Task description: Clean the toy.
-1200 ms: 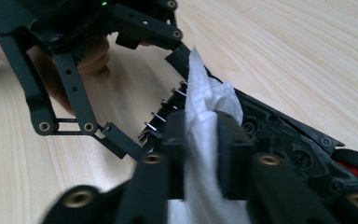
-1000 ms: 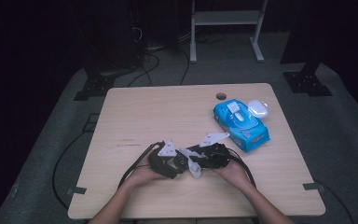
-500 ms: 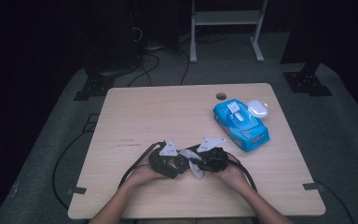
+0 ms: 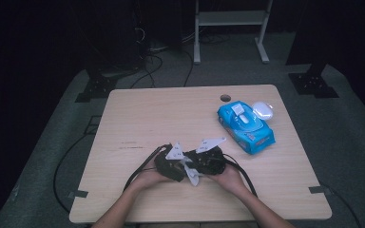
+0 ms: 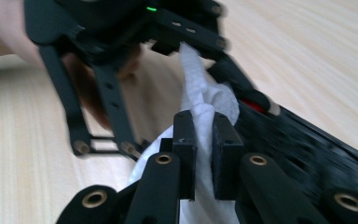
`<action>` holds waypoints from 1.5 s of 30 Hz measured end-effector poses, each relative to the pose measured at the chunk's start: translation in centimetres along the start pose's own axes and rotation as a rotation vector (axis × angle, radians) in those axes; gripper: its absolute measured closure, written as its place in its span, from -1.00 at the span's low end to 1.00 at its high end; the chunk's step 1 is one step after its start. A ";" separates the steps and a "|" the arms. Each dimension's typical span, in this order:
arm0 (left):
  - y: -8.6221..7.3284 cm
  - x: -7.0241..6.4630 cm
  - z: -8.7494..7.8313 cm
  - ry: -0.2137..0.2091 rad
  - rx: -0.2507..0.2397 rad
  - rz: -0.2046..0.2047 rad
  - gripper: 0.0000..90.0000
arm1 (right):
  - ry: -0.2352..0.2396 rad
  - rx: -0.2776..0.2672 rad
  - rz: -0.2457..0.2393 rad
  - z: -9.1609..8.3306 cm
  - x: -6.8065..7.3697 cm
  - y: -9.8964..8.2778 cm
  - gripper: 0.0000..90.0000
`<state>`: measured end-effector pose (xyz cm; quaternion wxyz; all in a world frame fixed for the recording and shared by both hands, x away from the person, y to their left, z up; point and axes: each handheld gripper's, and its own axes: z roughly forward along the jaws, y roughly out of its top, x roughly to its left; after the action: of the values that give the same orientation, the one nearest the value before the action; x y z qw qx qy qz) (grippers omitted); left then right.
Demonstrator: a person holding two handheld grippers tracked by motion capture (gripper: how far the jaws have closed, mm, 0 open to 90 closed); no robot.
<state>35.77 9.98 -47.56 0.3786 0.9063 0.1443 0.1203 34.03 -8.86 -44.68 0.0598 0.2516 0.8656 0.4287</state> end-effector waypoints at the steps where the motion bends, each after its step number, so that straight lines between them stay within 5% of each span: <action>1: -0.1 0.0 0.1 -0.002 0.003 -0.005 -0.47 | -0.001 0.004 -0.011 0.2 0.2 0.1 0.81; 5: -0.1 0.1 -0.1 -0.004 -0.004 -0.010 -0.47 | -0.032 0.010 -0.017 0.0 -0.3 -0.1 0.81; 10: 0.0 0.1 -0.2 -0.002 -0.014 -0.007 -0.47 | -0.161 0.011 0.012 -1.7 -2.7 -1.1 0.81; 13: 0.0 0.0 -0.2 0.003 -0.012 -0.003 -0.47 | -0.153 0.008 0.035 -2.0 -3.0 -1.3 0.82; 20: 0.0 0.0 -0.1 0.001 -0.003 -0.002 -0.47 | -0.030 0.005 -0.027 0.2 -0.2 0.3 0.81; 24: 0.0 0.1 -0.2 0.007 -0.014 -0.017 -0.47 | -0.061 -0.004 -0.024 0.7 -0.9 1.1 0.81; 27: 0.0 0.2 -0.3 0.008 -0.020 -0.013 -0.47 | -0.140 -0.006 0.005 0.2 -2.1 1.1 0.82; 30: 0.0 0.2 -0.3 0.007 -0.020 -0.013 -0.47 | -0.118 -0.008 0.041 -0.3 -2.5 0.7 0.82; 33: 0.1 0.0 -0.1 0.013 -0.011 -0.005 -0.47 | -0.050 -0.018 0.002 0.5 -1.1 0.8 0.82; 37: 0.0 0.0 -0.2 0.011 -0.012 -0.012 -0.47 | -0.093 0.006 -0.076 1.3 -0.1 1.7 0.82; 39: 0.0 0.1 -0.3 0.010 -0.018 -0.015 -0.47 | -0.103 -0.004 -0.049 1.1 -0.8 1.8 0.82; 42: 0.1 0.0 -0.3 0.012 -0.017 -0.013 -0.47 | -0.193 0.001 -0.037 0.4 -2.3 1.7 0.82; 45: 0.1 0.0 -0.2 0.011 -0.017 -0.010 -0.47 | -0.159 -0.002 0.010 0.1 -2.9 1.5 0.82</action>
<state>35.73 10.06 -47.34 0.3861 0.9016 0.1497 0.1248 37.09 -9.46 -43.92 0.1264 0.2892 0.8563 0.4087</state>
